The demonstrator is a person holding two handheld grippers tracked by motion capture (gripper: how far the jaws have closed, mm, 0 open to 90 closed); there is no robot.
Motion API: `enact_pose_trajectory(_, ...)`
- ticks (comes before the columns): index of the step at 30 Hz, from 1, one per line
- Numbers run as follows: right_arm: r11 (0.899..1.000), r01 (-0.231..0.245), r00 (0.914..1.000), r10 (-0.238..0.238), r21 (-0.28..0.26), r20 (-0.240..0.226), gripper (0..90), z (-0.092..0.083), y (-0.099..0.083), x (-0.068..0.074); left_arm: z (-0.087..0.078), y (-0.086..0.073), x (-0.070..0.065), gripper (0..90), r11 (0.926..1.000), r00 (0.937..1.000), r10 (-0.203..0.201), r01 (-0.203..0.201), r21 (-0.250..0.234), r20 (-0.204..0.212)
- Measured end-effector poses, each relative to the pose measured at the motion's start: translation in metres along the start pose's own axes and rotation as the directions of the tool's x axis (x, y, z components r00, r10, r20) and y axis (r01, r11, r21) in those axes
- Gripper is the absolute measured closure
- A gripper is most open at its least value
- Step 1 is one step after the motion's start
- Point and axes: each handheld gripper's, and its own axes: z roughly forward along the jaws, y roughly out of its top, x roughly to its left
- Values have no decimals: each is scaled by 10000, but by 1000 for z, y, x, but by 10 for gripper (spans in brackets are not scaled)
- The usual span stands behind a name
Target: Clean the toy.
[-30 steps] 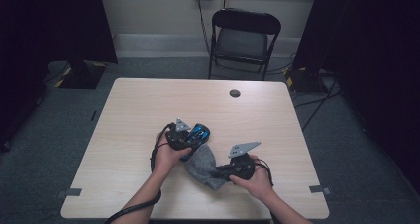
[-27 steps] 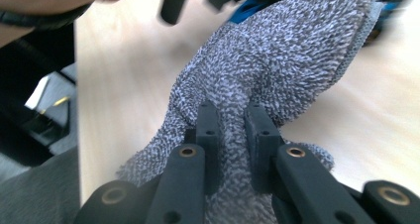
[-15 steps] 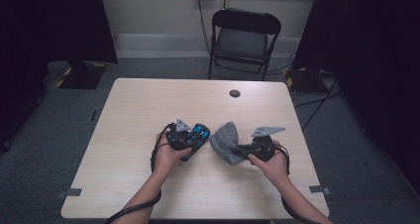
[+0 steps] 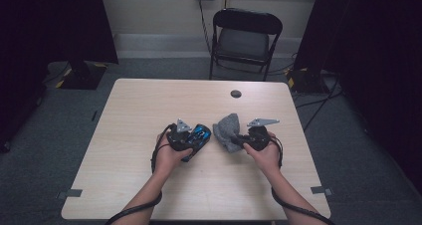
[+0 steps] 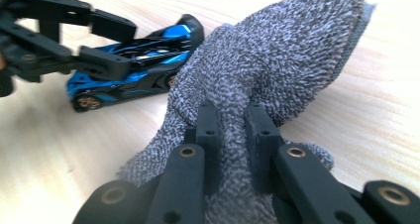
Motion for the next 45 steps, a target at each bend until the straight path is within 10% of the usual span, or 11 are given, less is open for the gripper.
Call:
enact_pose_trajectory(21,9988,70,9893,3,491,-1461,793,35,-16,38,0,0,-1,441,10000,10000,-23,23,0,-42)
enact_pose_trajectory(45,9938,943,9402,-696,583,-3334,793,40,-35,87,0,1,-2,441,9999,9999,64,-62,138,-112)
